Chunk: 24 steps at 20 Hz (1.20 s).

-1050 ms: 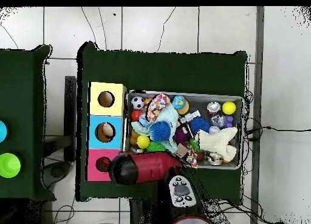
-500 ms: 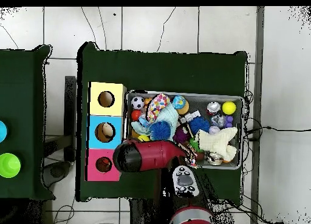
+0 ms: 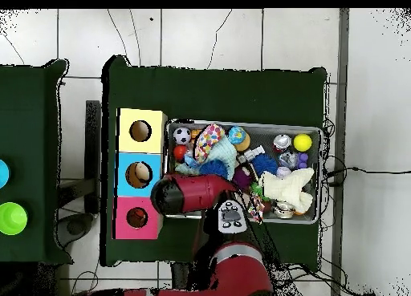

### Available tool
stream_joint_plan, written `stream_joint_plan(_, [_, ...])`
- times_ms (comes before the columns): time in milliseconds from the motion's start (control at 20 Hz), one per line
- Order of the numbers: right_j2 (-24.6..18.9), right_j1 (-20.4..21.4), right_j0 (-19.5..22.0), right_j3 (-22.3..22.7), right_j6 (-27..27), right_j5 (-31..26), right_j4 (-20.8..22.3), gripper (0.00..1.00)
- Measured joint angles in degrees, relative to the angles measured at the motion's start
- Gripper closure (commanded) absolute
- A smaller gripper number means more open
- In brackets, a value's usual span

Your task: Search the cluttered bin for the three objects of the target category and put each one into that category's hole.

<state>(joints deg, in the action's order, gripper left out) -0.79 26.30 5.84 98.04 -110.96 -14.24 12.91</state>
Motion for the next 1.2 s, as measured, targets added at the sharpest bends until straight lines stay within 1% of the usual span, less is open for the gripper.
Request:
stream_joint_plan(150, [1.28, -1.56, -0.69, -1.96, -0.03, 2.04, 0.11, 0.00])
stream_joint_plan(250, [2.09, -1.99, -1.22, -2.62, -0.03, 2.34, 0.04, 0.00])
stream_joint_plan(1050, [2.27, -2.14, -1.40, -2.88, -0.05, 2.26, 0.04, 0.00])
stream_joint_plan(1200, [1.86, -2.06, -0.91, -2.88, -0.05, 1.89, 0.20, 0.00])
